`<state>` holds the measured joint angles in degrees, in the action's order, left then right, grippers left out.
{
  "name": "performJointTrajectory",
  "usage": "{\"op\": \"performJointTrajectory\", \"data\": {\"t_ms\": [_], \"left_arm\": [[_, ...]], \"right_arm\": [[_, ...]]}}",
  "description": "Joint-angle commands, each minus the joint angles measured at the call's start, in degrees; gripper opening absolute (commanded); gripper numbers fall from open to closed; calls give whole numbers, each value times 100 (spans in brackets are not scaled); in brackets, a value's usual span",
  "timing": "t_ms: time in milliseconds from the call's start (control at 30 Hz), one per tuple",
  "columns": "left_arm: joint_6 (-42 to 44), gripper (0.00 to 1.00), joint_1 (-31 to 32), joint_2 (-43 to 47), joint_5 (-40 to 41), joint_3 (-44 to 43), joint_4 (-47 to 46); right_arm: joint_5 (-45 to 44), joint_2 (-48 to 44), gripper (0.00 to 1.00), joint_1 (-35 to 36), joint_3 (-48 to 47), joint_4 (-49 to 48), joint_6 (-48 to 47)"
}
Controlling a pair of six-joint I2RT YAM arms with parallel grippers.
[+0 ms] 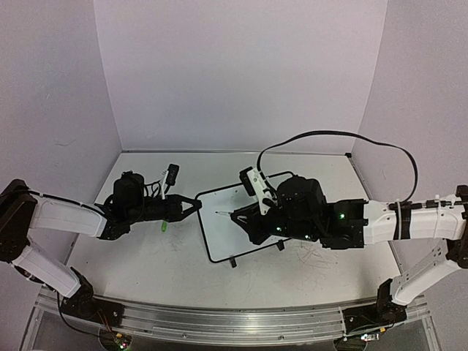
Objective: Write a sentence on the whiteboard
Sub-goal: Hold the whiteboard at the center of the board, then write a sentence on the whiteboard.
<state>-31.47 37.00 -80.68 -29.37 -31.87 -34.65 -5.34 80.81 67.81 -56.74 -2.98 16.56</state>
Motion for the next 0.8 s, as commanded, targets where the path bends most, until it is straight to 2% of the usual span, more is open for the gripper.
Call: {"op": "performJointTrajectory", "data": {"t_ms": [0, 300, 533, 767], "left_arm": [[79, 17, -74, 29, -78, -240, -315], [160, 12, -105, -6, -155, -236, -329], [196, 17, -107, -107, -207, -301, -364], [280, 6, -114, -155, -184, -308, -374]], "right_arm": [[-114, 178, 0, 27, -374, -103, -65], [-320, 497, 0, 24, -657, 37, -48], [-302, 499, 0, 26, -689, 42, -47], [-339, 452, 0, 24, -645, 52, -35]]}}
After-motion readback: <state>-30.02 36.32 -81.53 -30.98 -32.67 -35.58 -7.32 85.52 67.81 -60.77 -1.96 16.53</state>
